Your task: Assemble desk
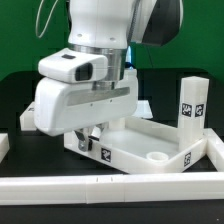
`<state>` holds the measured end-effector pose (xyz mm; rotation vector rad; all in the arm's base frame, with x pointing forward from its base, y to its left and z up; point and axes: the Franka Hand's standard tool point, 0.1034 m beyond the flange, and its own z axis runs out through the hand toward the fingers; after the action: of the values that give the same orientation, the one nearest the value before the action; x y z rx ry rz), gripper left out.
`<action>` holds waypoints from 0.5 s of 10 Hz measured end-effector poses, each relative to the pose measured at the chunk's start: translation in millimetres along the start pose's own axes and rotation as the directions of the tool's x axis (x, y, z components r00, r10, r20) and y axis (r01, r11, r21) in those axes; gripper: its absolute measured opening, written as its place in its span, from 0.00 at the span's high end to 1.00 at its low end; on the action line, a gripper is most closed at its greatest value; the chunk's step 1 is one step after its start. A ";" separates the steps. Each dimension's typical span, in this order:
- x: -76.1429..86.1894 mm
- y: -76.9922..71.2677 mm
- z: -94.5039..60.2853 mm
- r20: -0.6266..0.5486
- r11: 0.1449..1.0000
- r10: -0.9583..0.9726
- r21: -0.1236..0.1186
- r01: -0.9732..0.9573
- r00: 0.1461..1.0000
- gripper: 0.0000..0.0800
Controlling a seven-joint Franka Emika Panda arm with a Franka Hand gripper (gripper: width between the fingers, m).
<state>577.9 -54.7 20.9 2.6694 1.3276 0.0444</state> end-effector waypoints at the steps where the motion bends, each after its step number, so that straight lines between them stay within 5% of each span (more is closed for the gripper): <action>1: 9.1 6.2 0.0 0.003 0.999 -0.051 -0.018 0.051 0.999 0.91; 2: 18.2 12.9 -1.3 0.009 0.994 -0.103 -0.038 0.103 0.995 0.91; 5: 22.5 18.1 -2.6 0.027 0.958 -0.283 -0.045 0.284 0.959 0.91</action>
Offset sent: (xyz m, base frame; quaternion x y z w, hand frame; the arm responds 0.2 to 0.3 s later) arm 0.0207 0.0140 0.0094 -0.0322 -0.0070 -0.0884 0.9955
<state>605.5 -47.3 25.3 2.4068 1.6659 0.0147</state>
